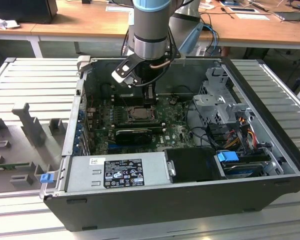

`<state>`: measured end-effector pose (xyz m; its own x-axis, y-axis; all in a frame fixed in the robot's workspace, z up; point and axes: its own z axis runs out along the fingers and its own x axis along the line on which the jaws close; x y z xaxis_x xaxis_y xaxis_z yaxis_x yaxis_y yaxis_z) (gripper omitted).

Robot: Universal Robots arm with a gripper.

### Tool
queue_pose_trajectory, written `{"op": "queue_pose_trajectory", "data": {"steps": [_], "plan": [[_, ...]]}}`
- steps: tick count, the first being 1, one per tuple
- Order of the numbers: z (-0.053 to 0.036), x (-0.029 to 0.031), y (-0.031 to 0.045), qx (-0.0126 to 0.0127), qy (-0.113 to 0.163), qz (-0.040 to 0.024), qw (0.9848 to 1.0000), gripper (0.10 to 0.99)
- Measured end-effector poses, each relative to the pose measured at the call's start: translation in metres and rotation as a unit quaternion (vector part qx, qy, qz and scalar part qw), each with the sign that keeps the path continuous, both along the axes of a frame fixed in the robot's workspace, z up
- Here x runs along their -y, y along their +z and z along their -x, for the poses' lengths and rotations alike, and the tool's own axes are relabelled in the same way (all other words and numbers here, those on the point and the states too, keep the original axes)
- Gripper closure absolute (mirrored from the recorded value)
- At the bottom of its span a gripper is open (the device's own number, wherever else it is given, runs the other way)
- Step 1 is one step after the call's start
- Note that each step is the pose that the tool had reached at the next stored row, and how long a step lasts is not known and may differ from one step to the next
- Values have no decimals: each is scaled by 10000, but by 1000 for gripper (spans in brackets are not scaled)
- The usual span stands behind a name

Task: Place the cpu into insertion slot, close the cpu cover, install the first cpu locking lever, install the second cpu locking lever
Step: 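Close the cpu cover, then install the first cpu locking lever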

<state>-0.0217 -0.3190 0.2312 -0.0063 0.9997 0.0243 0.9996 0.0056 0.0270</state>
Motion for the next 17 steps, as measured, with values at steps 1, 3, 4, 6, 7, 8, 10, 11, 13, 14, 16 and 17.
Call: {"op": "queue_pose_trajectory", "data": {"steps": [1, 3, 4, 6, 7, 8, 10, 11, 13, 14, 16, 17], "plan": [[13, 0, 0, 0, -1, 0, 10000, 980], [64, 0, 0, 0, -1, 0, 10000, 980], [87, 0, 0, 0, 0, 0, 10000, 980], [139, 0, 0, 0, -1, 0, 10000, 980], [162, 0, 0, 0, -1, 0, 10000, 980], [183, 0, 0, 0, -1, 0, 10000, 980], [191, 0, 0, 0, 0, 0, 10000, 980], [191, 0, 1, 0, -1, -1, 10000, 980], [192, 0, 15, -1, -1, 1, 10000, 980], [191, 0, 31, 0, -1, 2, 10000, 980], [191, 0, 67, 0, -1, 2, 10000, 980], [191, 0, 109, 0, -1, 3, 10000, 980]]}}
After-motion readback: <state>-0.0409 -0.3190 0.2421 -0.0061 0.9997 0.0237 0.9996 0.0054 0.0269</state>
